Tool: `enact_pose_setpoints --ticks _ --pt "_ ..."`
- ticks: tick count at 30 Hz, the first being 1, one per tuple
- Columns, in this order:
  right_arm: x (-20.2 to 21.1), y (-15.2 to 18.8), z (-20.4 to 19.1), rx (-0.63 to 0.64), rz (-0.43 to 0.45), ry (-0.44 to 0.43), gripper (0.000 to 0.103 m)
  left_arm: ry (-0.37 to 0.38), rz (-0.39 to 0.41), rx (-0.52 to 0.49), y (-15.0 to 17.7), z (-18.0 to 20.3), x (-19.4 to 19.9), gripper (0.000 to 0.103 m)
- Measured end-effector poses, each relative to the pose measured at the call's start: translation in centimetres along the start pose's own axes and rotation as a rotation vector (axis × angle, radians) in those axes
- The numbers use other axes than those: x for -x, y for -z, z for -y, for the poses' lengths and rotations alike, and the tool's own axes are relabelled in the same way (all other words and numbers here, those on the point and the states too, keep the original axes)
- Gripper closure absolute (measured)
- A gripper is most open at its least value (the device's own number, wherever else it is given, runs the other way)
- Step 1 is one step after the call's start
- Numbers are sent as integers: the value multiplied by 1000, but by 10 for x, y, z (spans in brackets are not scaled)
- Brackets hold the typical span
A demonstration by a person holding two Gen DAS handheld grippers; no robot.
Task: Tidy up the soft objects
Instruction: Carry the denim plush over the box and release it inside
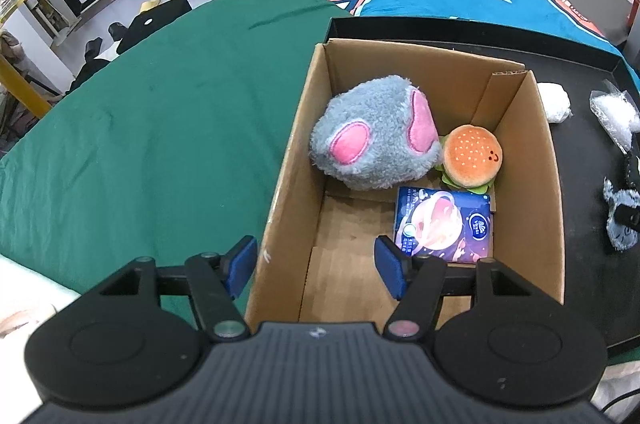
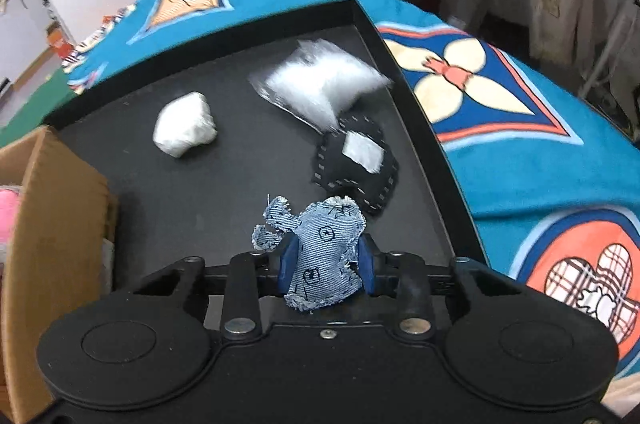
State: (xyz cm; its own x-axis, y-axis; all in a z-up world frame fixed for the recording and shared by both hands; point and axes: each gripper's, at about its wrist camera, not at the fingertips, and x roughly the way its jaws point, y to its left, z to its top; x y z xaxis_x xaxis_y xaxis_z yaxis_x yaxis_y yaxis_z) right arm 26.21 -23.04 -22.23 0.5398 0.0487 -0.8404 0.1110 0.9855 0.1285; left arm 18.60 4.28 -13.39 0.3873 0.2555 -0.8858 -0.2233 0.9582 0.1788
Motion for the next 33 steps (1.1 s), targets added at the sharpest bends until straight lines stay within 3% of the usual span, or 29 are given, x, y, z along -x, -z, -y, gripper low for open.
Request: enact_pose_setpoints --ticks 25,33 --pt "63 -12 -33 85 234 -260 72 24 23 45 6 -22 7 40" --pt "89 -11 -64 189 319 -364 72 42 29 72 12 -33 9 40"
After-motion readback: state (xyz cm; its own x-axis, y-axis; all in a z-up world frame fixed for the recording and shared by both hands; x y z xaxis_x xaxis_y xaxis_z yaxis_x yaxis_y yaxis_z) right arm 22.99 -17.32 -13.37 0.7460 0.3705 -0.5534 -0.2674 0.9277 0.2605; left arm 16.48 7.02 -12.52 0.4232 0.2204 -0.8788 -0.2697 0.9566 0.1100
